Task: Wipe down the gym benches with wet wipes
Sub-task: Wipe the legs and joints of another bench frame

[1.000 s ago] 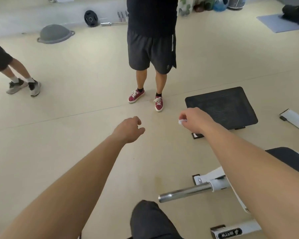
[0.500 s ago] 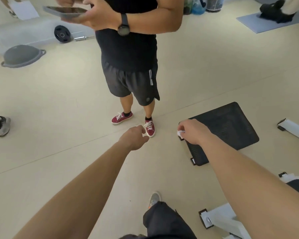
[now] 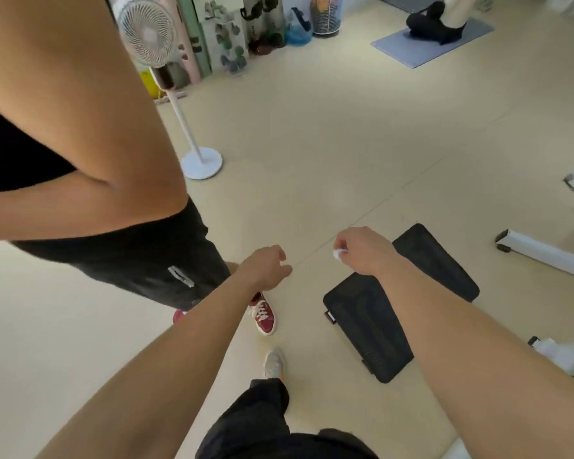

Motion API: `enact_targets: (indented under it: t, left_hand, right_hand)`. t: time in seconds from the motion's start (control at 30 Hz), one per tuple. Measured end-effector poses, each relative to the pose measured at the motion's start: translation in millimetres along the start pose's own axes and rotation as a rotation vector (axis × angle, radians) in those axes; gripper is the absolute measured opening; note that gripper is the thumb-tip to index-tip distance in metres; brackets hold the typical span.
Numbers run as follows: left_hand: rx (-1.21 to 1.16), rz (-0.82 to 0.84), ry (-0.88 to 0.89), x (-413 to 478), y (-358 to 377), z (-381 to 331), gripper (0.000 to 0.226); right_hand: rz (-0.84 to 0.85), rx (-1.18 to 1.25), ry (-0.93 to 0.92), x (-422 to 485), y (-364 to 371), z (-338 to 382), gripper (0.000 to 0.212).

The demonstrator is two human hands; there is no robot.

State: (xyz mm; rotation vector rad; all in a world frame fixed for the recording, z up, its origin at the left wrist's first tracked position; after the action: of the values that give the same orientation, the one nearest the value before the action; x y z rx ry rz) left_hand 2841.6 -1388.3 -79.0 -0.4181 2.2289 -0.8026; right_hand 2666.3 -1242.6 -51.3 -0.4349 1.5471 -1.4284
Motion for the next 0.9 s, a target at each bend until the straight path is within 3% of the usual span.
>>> enact_targets:
  t: [0.3, 0.57, 0.9]
  left_hand:
    - [0.061, 0.075, 0.084, 182.7, -112.7, -59.9, 0.044]
    - [0.136, 0.13, 0.108, 354.8, -170.4, -117.6, 0.045]
    - [0.216, 0.201, 0.231, 592.8, -246.9, -304.9, 0.041]
  right_hand:
    - [-0.028, 0.08, 0.141, 157.8, -86.1, -47.3, 0.012]
    - [-0.018, 0.122, 0.237, 312.4, -125.7, -121.8, 0.01]
    - [-0.057, 0.251, 0.413, 481.1, -249.9, -275.8, 0.013]
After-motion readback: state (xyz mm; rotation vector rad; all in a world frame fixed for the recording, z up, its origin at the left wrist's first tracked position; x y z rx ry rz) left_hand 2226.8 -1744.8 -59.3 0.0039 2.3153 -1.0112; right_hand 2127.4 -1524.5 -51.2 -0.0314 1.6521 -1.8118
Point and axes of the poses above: each hand's wrist, its own x-axis towards the middle knuckle, its own y-axis out of the palm, z = x × y, the point moved 2 cm from there along x, towards the middle knuckle, and after that the axes turned 13 degrees about -x, right-handed, at the moved point
